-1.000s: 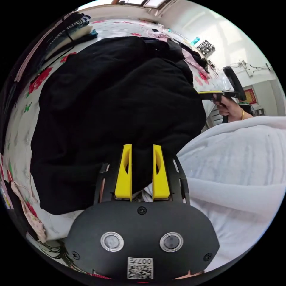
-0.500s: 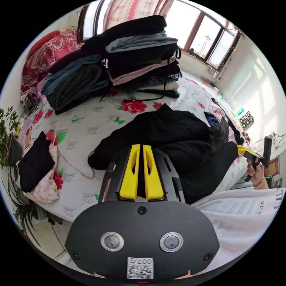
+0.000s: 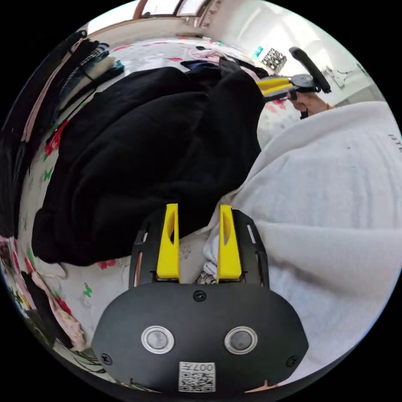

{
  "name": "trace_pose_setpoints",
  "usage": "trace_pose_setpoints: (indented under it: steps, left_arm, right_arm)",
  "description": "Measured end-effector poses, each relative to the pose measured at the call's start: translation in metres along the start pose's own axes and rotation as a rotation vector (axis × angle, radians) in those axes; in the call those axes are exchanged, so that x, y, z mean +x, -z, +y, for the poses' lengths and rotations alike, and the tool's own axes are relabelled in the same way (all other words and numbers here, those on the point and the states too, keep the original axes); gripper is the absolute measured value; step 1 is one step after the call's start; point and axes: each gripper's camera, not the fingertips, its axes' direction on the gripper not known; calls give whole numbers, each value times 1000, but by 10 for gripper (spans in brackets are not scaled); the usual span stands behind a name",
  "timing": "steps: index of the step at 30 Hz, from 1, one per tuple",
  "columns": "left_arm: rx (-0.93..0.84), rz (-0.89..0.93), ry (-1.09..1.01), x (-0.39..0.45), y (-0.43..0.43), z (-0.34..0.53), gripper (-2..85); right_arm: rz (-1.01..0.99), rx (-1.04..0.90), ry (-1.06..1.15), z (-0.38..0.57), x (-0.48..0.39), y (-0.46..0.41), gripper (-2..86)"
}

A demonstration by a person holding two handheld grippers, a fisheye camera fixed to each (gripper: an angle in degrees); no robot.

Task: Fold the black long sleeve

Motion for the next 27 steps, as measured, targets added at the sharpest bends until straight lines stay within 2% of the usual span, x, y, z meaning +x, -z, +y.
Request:
trace_pose_setpoints:
  steps: [2,3,5,7,10,12,13,14,15,16,18,20,24,27]
  left_arm:
    - [-82,-95,-7,6,-14,-12,76]
    - [-87,-161,-34,10,-7,-16,34]
    - [-89,-108,-6,7,13,-22,5]
    - [32,-62,58,0,55,-15,-3]
    - [313,43,245,-28,149,16,-8]
    - [638,146,349,-46,238,59,-9]
    - [727,170,359,-48,260,72,-9]
    - [898,211,368,-49,303,99,-9]
    - [1042,238,355,-44,341,125,-10]
    - [1111,245,330,-38,359,137,-10]
    - [1336,204,221,3,423,182,-10]
    - [1464,139,162,41,462,215,-10]
    - [1786,45,-45,132,517,302,-10]
    - [1903,-130,-123,199,544,354,-10]
  right_arm:
    - [13,6,49,-19,-6,-13,87]
    - [3,-10,54,-25,-5,-17,78]
    - [-49,-70,50,-46,0,-23,39]
    - [-73,22,26,-56,9,3,26]
    - [-192,261,-22,-64,34,81,14]
    - [-212,417,-46,-62,46,133,11]
    - [-236,508,-40,-59,51,168,10]
    - [-273,609,-18,-55,54,201,10]
    - [-290,664,-5,-52,55,218,11]
    - [-324,767,25,-45,54,250,12]
    - [-394,894,88,-38,49,293,15]
    - [-478,1014,194,-35,36,333,24]
    - [-571,1055,264,-43,27,339,53]
    - [-573,965,177,-57,35,283,77]
